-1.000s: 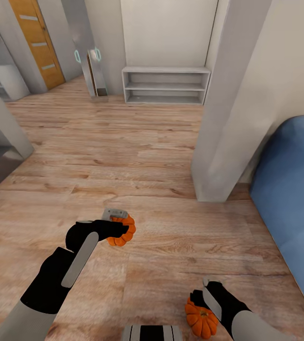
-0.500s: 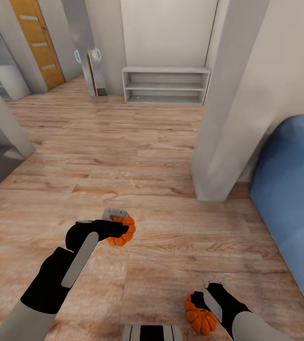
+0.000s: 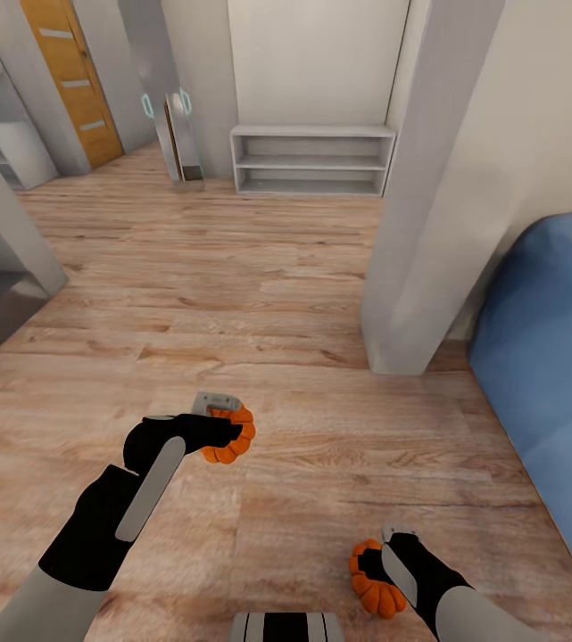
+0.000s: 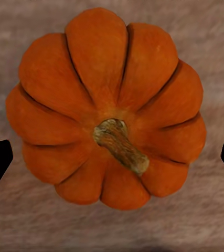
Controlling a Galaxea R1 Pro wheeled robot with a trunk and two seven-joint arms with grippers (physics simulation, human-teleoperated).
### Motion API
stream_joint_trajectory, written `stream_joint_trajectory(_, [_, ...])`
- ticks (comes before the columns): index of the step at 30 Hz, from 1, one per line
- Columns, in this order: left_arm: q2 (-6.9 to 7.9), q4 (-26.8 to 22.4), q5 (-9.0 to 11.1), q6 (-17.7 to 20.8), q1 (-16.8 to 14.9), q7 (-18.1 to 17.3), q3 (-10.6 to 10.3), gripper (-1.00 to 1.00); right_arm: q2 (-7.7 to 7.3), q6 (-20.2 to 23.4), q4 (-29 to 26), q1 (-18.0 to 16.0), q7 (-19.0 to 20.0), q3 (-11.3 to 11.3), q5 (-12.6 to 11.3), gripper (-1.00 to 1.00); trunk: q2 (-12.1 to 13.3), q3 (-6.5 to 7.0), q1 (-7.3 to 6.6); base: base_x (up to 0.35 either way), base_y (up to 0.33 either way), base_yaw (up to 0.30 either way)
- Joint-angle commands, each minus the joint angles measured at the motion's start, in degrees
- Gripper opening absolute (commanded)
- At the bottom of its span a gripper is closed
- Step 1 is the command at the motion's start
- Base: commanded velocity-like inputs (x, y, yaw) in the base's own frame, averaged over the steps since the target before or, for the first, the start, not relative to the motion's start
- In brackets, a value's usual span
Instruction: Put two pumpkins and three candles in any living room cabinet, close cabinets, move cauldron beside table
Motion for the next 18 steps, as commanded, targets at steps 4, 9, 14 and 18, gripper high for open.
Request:
stream_joint_trajectory(4, [0.06,-0.05,0.52,0.13,-0.04,0.63,-0.12,-1.0,0.04,0.2,-0.14,-0.02,-0.49,0.49,-0.55,1.0,-0.02,-0.04,-0.01,-0.009,0.004,0.0])
stream_joint_trajectory(9, [0.0,-0.05,0.52,0.13,-0.04,0.63,-0.12,-1.0,-0.13,-2.02,-0.09,-0.03,-0.54,0.53,-0.53,1.0,-0.02,-0.04,-0.01,-0.002,0.001,0.0])
stream_joint_trajectory(14, [0.04,-0.05,0.5,0.13,-0.04,0.63,-0.12,-1.0,-0.07,-6.13,0.0,-0.03,-0.55,0.64,-0.58,1.0,-0.02,-0.04,-0.01,0.0,0.0,0.0])
stream_joint_trajectory(18, [0.01,-0.05,0.47,0.13,-0.04,0.63,-0.12,-1.0,-0.13,-6.91,0.01,-0.03,-0.55,0.64,-0.58,1.0,-0.02,-0.04,-0.01,0.0,0.0,0.0])
